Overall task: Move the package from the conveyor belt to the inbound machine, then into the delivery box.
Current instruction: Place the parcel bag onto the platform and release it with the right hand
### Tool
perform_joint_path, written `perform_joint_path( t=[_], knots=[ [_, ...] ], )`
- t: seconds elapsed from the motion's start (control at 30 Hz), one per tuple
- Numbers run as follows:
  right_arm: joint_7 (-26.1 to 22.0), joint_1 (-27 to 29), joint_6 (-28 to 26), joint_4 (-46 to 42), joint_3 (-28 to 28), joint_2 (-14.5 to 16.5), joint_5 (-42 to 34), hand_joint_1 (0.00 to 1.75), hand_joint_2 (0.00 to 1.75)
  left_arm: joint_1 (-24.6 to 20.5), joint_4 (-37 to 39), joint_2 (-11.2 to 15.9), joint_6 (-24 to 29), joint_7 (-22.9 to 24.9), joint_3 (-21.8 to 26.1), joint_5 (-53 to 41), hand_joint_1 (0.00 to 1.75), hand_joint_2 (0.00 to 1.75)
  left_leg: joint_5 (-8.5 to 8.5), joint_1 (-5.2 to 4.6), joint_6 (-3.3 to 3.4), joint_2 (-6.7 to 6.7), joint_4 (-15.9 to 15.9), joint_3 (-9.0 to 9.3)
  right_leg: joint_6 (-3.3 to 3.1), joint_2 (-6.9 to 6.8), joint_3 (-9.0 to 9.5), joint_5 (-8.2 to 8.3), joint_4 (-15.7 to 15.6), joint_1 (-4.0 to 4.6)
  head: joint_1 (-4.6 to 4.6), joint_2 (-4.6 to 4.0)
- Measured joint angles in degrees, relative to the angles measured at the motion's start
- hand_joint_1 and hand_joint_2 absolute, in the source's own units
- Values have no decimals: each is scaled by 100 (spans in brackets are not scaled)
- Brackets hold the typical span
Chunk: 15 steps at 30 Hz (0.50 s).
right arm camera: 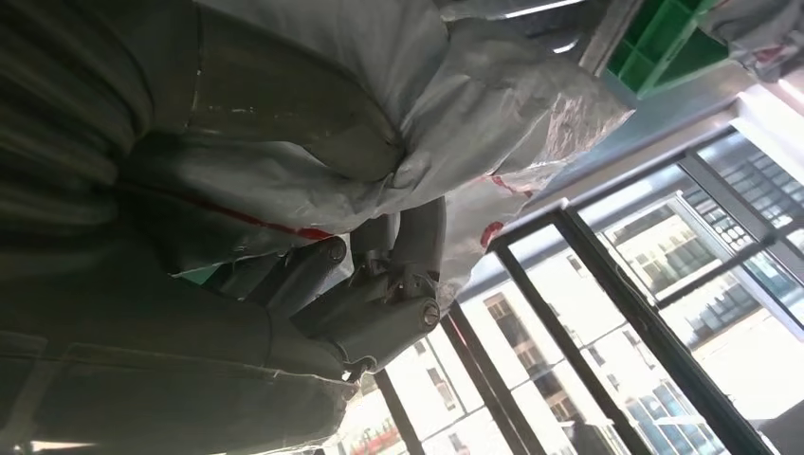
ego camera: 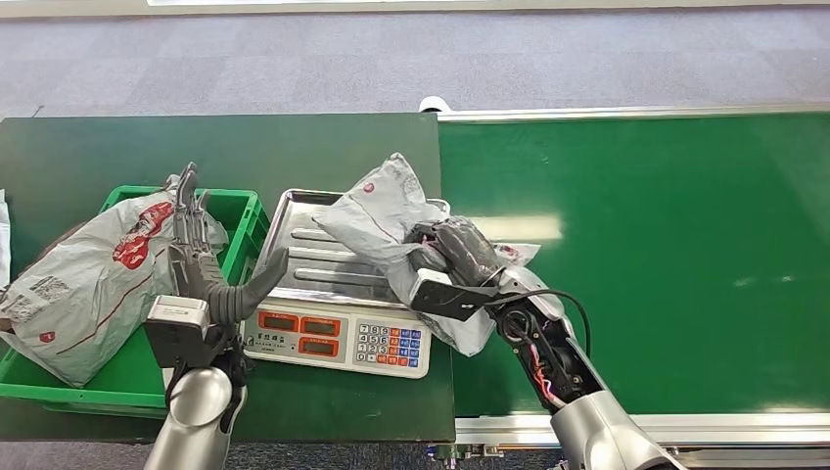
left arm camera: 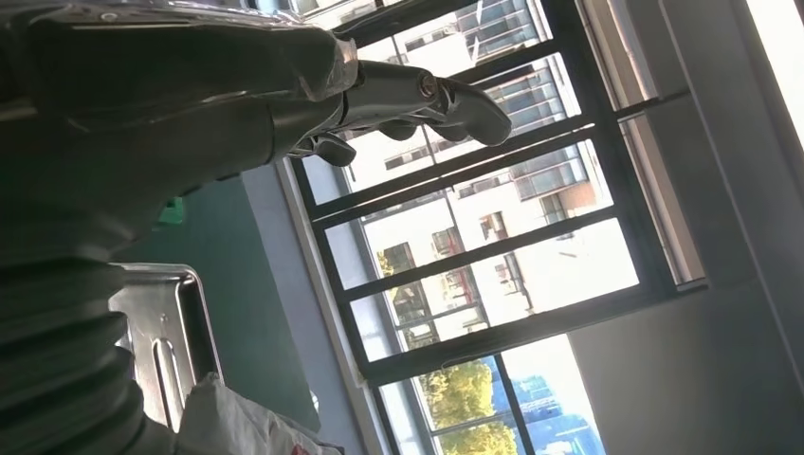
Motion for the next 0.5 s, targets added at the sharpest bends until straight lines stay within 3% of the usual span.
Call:
perform_joint_path(
  t=[0.1,0.23,0.5],
  knots=[
    [-32,100,-83,-386,65,-49,-139,175,175,82,-1,-3,26,-20,101,10,0,175,0,0,0,-1,0,0,0,0,-1,0,0,0,-1,0],
    [-25,317,-88,-1110,94,-189,-364,0,175,211,-12,1,26,-35,253,26,0,175,0,0,0,-2,0,0,0,0,-2,-1,0,0,-2,0],
    [263,885,-203,-2339,71,-687,-487,0,175,449,-130,5,-72,-62,476,22,0,175,-1,-1,0,-5,0,-1,0,-1,-1,-2,-2,-2,0,0]
  ],
)
